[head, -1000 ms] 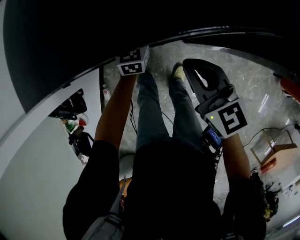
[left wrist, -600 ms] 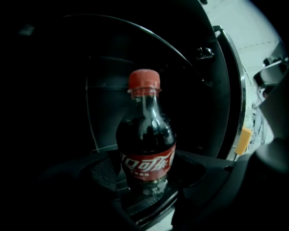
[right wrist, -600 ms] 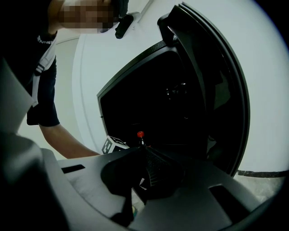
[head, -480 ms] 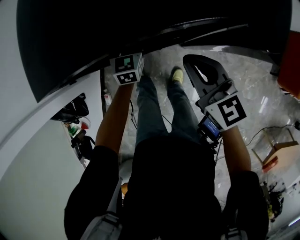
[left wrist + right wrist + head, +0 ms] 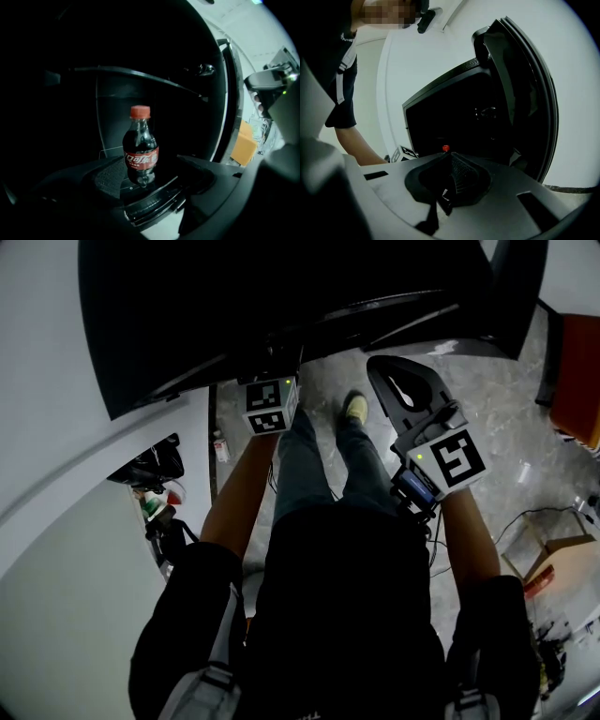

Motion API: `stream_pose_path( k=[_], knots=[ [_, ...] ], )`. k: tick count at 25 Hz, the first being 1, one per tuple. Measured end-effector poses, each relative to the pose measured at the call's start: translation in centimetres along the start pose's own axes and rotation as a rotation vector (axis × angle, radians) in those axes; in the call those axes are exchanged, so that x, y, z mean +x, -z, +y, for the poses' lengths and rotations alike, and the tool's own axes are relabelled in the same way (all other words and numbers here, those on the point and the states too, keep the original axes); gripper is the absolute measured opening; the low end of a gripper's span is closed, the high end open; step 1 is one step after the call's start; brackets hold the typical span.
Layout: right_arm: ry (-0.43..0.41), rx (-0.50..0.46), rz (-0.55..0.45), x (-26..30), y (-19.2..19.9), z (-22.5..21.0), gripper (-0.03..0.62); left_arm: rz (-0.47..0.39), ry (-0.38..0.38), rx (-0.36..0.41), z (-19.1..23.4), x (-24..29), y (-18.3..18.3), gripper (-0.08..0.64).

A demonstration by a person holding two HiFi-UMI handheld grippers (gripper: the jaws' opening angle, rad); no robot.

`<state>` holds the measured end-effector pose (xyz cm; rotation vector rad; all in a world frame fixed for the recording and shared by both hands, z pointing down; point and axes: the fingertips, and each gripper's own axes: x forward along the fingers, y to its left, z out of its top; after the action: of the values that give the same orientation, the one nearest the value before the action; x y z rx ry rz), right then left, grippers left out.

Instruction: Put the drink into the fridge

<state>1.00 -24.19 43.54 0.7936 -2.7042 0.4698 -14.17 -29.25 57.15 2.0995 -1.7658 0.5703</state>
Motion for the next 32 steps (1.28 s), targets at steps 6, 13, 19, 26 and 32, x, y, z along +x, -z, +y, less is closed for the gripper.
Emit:
stream_pose_path(
  k=[6,13,19,26,32],
  knots=[
    [-0.007,-0.001,-0.058,-1.1,-1.9,1.1,0.012,-0.005,0.053,-0.011,-2.1,-4.5,-0.8,0.337],
    [0.015,-0.011,-0.049,-2.8,-3.1,1.4,0.012,-0.062,0.13,-0.08,-5.6,-10.9,-4.1,0.337],
    [0.012,-0.025,-0.127,-4.3,-5.6,2.7,0.012,-0.178,0.151,-0.03,-7.7,-15.0,-9.4,0.337],
    [0.009,-0.056,-0.194,-6.8,-8.1,3.7,0.012,-0.302,0.197,0.053,-10.1,-18.3,-14.7,0.337],
    [0.033,-0.059,-0.233,-9.9,-10.0,2.9,0.012,-0.262,0.238,0.042,-11.3,-20.3,-15.3,0.336]
  ],
)
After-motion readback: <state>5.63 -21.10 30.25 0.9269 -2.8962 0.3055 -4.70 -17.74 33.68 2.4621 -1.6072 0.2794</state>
